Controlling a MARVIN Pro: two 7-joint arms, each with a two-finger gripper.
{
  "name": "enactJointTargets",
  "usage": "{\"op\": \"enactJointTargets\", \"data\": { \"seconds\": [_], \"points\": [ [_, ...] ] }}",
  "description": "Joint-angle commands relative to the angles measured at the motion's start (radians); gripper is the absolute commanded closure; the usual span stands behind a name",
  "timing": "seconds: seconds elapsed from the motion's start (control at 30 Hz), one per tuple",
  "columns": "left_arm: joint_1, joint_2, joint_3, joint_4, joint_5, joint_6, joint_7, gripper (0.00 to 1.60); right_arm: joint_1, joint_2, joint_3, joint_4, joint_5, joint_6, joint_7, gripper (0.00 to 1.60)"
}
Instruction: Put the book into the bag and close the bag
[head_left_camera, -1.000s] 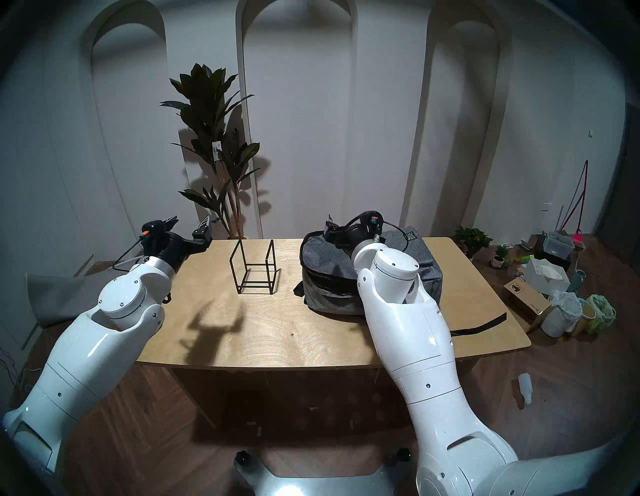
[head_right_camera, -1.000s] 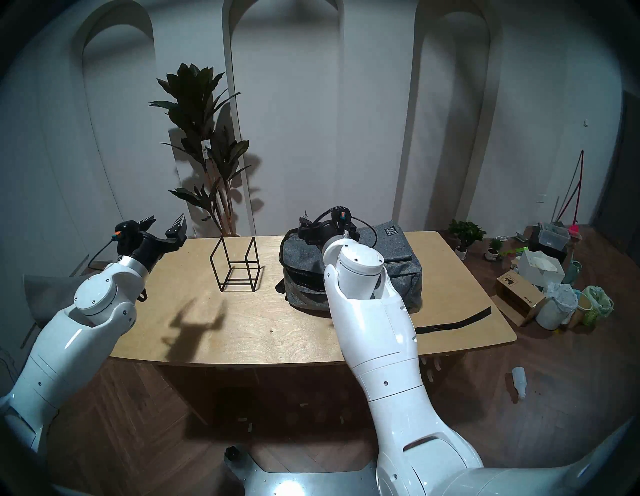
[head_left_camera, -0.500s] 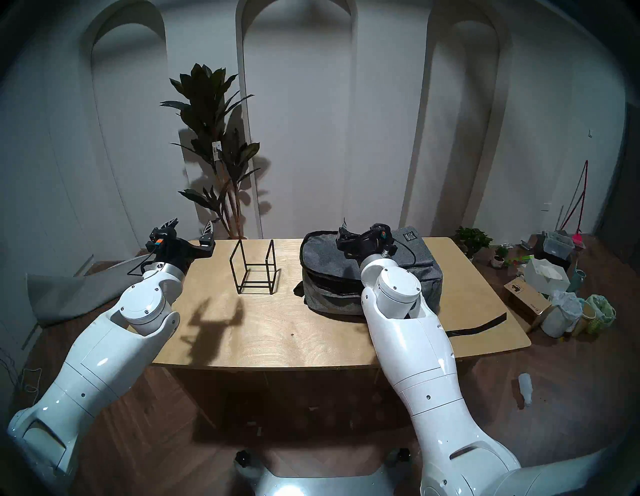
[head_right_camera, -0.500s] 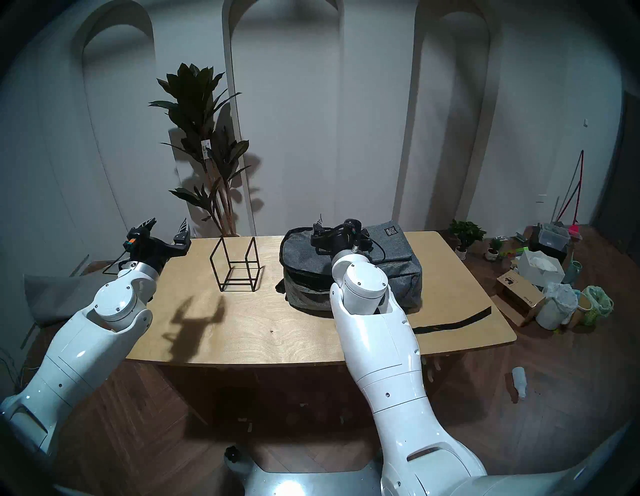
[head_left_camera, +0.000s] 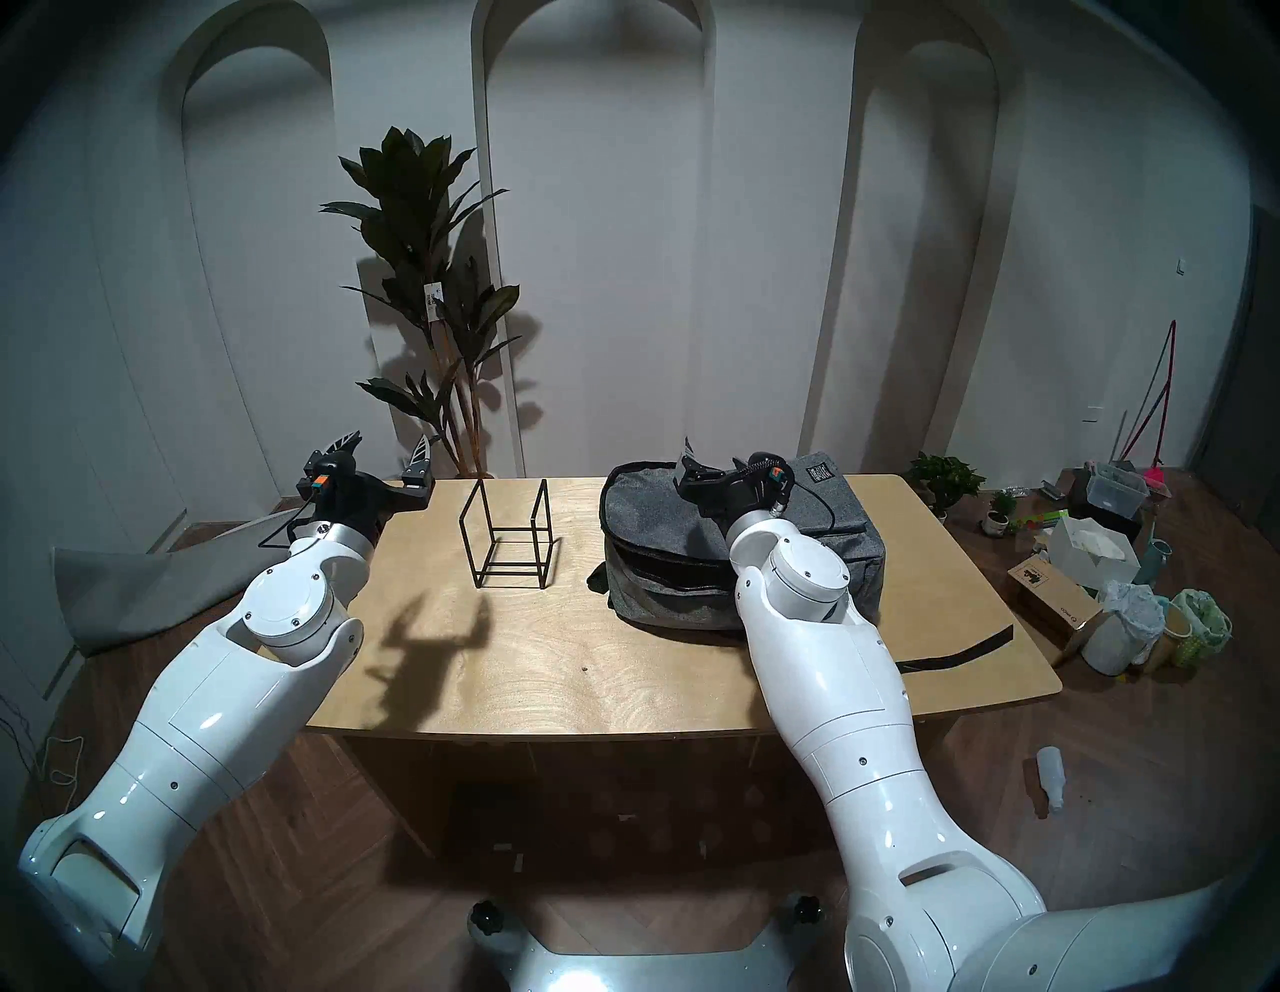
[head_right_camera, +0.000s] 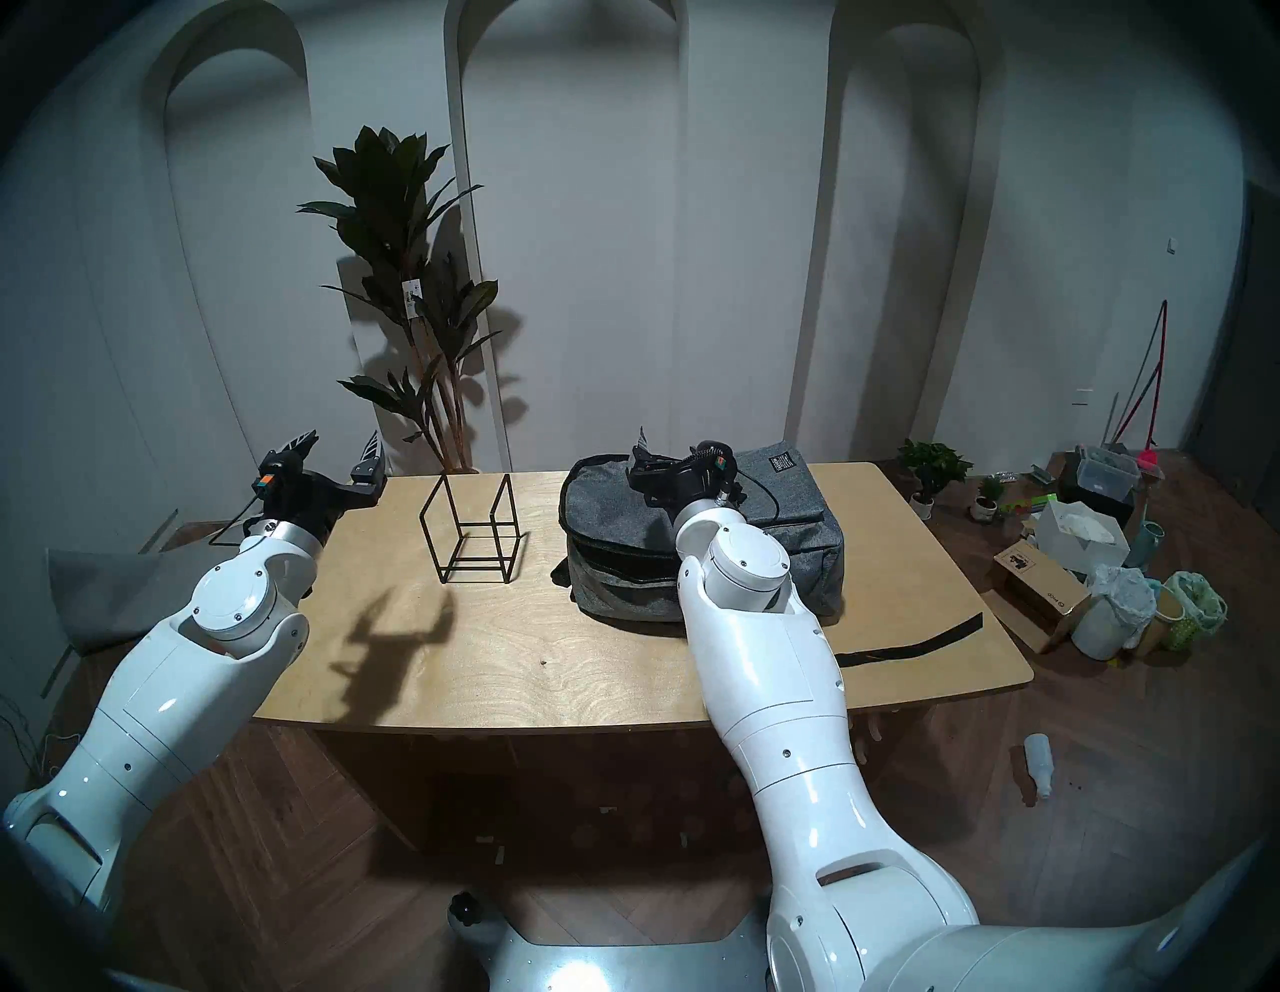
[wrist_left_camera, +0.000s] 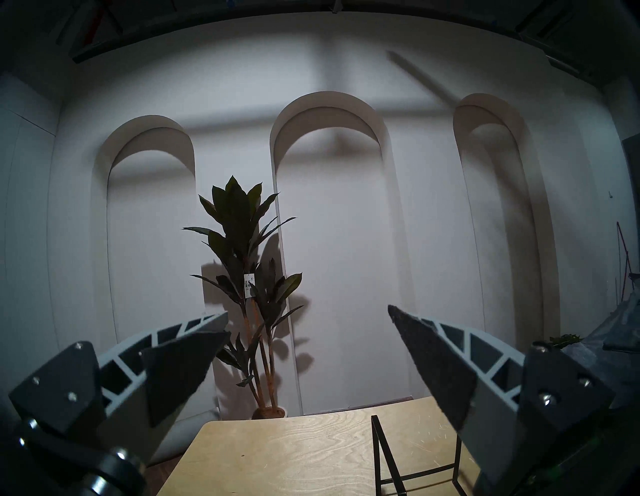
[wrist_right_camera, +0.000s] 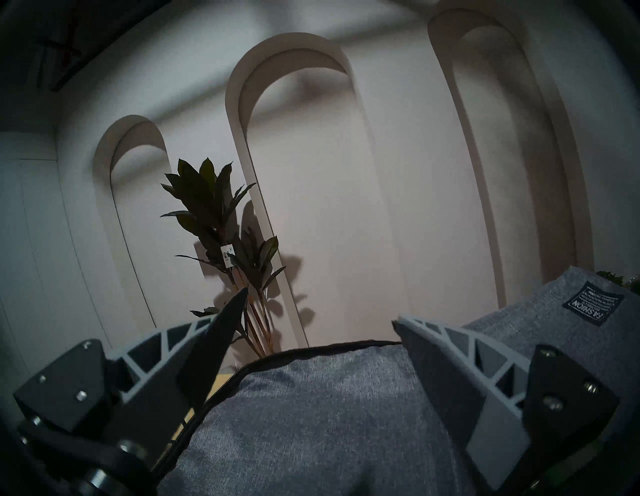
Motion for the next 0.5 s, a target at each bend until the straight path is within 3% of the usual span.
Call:
{"op": "enactJointTargets", "data": {
  "seconds": [0.0, 0.47],
  "points": [
    [-0.032, 0.003, -0.006, 0.008, -0.002, 0.013, -0.005, 0.0, 0.021, 0.006, -0.012, -0.027, -0.013, -0.027, 0.014, 0.0],
    [-0.034, 0.002, -0.007, 0.01, -0.003, 0.016, -0.008, 0.0, 0.011, -0.002, -0.017, -0.029, -0.031, -0.055, -0.021, 0.0]
  ]
}}
